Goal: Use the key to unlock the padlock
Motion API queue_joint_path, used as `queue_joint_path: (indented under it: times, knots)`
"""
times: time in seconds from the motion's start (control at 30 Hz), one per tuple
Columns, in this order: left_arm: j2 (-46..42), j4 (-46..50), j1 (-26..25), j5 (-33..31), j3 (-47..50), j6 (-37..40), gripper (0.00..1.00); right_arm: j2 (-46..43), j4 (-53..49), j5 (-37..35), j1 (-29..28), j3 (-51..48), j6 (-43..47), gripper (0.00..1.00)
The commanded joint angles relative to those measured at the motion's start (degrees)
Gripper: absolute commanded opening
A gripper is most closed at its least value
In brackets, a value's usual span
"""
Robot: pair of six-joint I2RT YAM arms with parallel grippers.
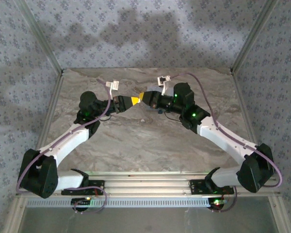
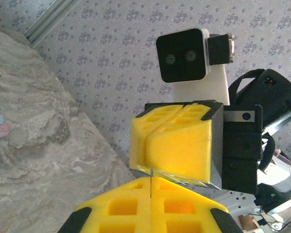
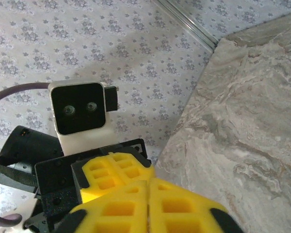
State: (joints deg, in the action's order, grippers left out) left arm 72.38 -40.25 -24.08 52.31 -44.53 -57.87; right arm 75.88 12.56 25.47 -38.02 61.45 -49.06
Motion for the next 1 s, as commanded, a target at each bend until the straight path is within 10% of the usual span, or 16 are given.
queue_joint_path:
  times: [0.0,0.23,0.5,0.7,0.97]
  knots:
    - [-1.45,0.65,-0.26,1.74,-2.97,2.01,0.0,0.04,2.14,2.64,-0.64,1.22,0.76,0.0]
    - [-2.01,8.97,-0.27,1.53,-4.78,8.02,0.02,-0.35,-1.64,5.39,-1.31,2.85,7.9,0.0]
    - [-8.03,38.47,-0.2,-2.65,-11.09,31.49,0.4,1.05,-42.74,-8.2,-2.64,21.42,38.95,0.0]
    - [-11.0,39.28,-0.26,-4.24,-9.74,36.02,0.43,1.64,-54.7,-16.08,-4.52,26.27,51.0,0.0]
    - [-6.86,24.31,-0.57,0.88,-7.58,24.96,0.37,-3.2,-47.41,-1.26,-3.45,22.07,50.97,0.0]
